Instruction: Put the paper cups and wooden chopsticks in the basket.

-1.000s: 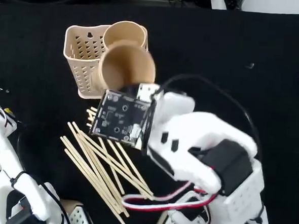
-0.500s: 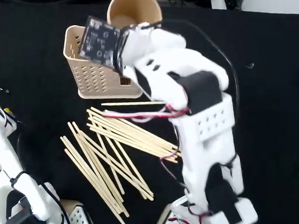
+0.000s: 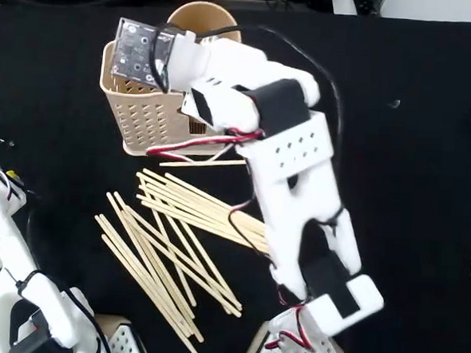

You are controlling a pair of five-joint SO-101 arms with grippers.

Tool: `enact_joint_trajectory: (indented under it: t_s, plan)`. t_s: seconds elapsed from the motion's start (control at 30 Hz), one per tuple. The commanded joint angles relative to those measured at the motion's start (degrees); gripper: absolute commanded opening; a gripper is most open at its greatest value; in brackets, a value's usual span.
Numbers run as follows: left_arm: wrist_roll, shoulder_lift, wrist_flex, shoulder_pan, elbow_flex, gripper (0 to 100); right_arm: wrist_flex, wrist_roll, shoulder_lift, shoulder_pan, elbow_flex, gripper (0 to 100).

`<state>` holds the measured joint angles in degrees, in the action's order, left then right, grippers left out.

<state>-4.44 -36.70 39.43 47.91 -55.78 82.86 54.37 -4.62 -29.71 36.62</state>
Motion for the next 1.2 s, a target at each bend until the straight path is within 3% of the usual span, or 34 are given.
enact_joint_trajectory:
  t_s: [0.0, 0.17, 0.37, 0.43, 0.67, 0.93, 1.17]
  plan:
    - [0.0, -1.05, -0.53, 0.13, 0.31, 22, -0.26, 0.18, -1.54, 1.05, 3.21, 1.2]
    - [0.0, -1.05, -0.53, 0.13, 0.31, 22, -2.11, -2.99, -4.0, 0.88, 3.21, 5.1]
    - [0.0, -1.05, -0.53, 0.13, 0.31, 22, -6.24, -15.21, -2.77, 0.7, 3.21, 33.8]
    - [0.0, -1.05, -0.53, 0.13, 0.31, 22, -7.47, -16.0, -1.98, 0.7, 3.21, 37.2]
    - [0.0, -1.05, -0.53, 0.13, 0.31, 22, -8.7, -16.26, -0.13, 1.05, 3.3, 26.3]
    - [0.0, -1.05, -0.53, 0.13, 0.31, 22, 2.81, -15.74, 4.44, 0.97, 3.38, 1.0]
    - [0.0, -1.05, -0.88, 0.04, -0.22, 22, 17.49, -16.18, 8.57, 0.97, 2.86, 9.2]
